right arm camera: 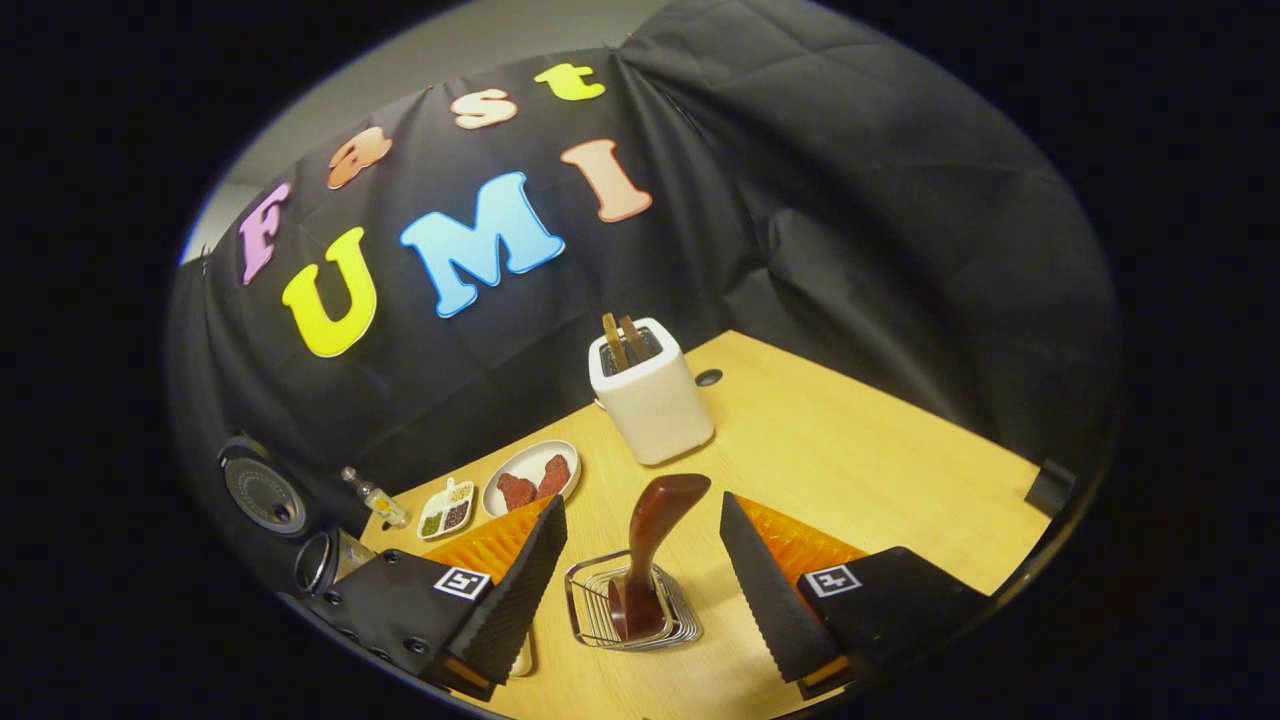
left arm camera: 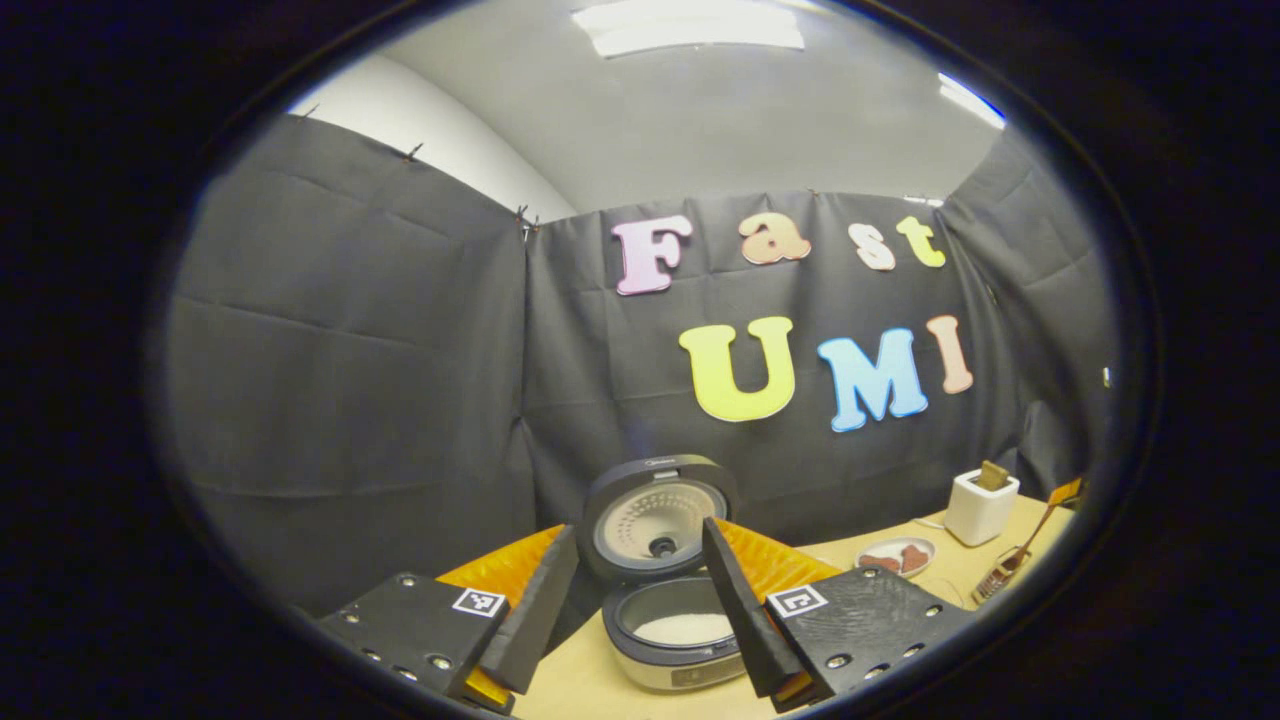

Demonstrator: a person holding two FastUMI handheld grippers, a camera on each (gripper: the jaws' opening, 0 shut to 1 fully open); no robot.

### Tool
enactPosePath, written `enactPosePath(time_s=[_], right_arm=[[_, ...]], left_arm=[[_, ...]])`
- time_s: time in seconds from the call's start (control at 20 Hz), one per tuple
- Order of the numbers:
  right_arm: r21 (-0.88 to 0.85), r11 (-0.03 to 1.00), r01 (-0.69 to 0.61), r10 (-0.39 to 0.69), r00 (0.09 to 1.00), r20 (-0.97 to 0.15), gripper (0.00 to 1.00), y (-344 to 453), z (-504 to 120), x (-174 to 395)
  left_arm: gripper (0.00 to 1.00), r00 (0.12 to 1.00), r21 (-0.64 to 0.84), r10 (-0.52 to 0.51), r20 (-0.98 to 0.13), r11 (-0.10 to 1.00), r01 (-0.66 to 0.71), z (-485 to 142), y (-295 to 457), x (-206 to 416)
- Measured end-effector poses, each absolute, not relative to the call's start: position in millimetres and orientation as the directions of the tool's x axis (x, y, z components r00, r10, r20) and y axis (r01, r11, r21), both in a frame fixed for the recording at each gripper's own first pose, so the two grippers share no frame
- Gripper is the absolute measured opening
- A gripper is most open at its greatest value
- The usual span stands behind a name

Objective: Close the left gripper, press the button to open the rice cooker; take a wooden spoon from the chopstick holder with the right hand, scoop a spoonful of rice and pour it into the rice cooker, then put the wooden spoon back into the chopstick holder.

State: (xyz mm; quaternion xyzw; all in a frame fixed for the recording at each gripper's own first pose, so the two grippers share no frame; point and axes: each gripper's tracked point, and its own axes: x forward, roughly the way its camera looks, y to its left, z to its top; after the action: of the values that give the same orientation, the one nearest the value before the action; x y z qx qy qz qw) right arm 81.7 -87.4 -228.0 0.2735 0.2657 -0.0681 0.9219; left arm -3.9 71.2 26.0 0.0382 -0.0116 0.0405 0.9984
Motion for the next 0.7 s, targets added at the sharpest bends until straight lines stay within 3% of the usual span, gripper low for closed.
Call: enactPosePath(time_s=[0.15, 0.2, 0.25, 0.3, 0.4, 0.45, 0.5, 0.55, 0.6, 0.7], right_arm=[[0.541, 0.785, 0.300, 0.070, 0.826, -0.559, 0.96, -80.9, -249.6, 79.8], [0.553, 0.777, 0.302, 0.084, 0.821, -0.565, 0.89, -79.3, -255.0, 81.2], [0.561, 0.771, 0.302, 0.097, 0.815, -0.572, 0.96, -76.6, -260.1, 82.9], [0.567, 0.766, 0.302, 0.111, 0.807, -0.580, 0.90, -73.8, -264.9, 86.0], [0.582, 0.758, 0.295, 0.145, 0.793, -0.591, 0.89, -62.7, -271.1, 94.9], [0.593, 0.750, 0.294, 0.161, 0.788, -0.594, 0.75, -58.3, -273.1, 99.2], [0.603, 0.741, 0.296, 0.175, 0.781, -0.599, 0.78, -53.1, -276.7, 102.1], [0.612, 0.733, 0.295, 0.195, 0.771, -0.606, 0.71, -47.1, -280.9, 99.3], [0.623, 0.726, 0.293, 0.213, 0.765, -0.608, 0.70, -40.7, -286.3, 99.9], [0.591, 0.737, 0.329, 0.174, 0.752, -0.635, 0.27, -51.6, -300.4, 100.8]], left_arm=[[0.77, 0.996, 0.088, 0.091, 0.000, 0.992, -0.090, 19.4, 72.6, -12.5], [0.77, 0.996, 0.089, 0.094, -0.005, 0.992, -0.094, 18.3, 74.0, -15.6], [0.77, 0.995, 0.089, 0.099, -0.011, 0.991, -0.098, 16.3, 75.2, -18.0], [0.77, 0.994, 0.088, 0.104, -0.017, 0.991, -0.102, 15.2, 77.6, -21.0], [0.77, 0.993, 0.087, 0.114, -0.029, 0.990, -0.111, 9.9, 81.1, -27.3], [0.77, 0.992, 0.086, 0.121, -0.035, 0.989, -0.117, 7.3, 83.9, -30.2], [0.77, 0.991, 0.083, 0.128, -0.040, 0.989, -0.124, 6.0, 87.6, -31.3], [0.77, 0.990, 0.077, 0.135, -0.045, 0.988, -0.132, 4.6, 91.2, -34.6], [0.77, 0.989, 0.069, 0.142, -0.052, 0.988, -0.138, 3.2, 94.2, -36.6], [0.77, 0.986, 0.057, 0.155, -0.062, 0.987, -0.151, -0.7, 101.5, -39.1]])
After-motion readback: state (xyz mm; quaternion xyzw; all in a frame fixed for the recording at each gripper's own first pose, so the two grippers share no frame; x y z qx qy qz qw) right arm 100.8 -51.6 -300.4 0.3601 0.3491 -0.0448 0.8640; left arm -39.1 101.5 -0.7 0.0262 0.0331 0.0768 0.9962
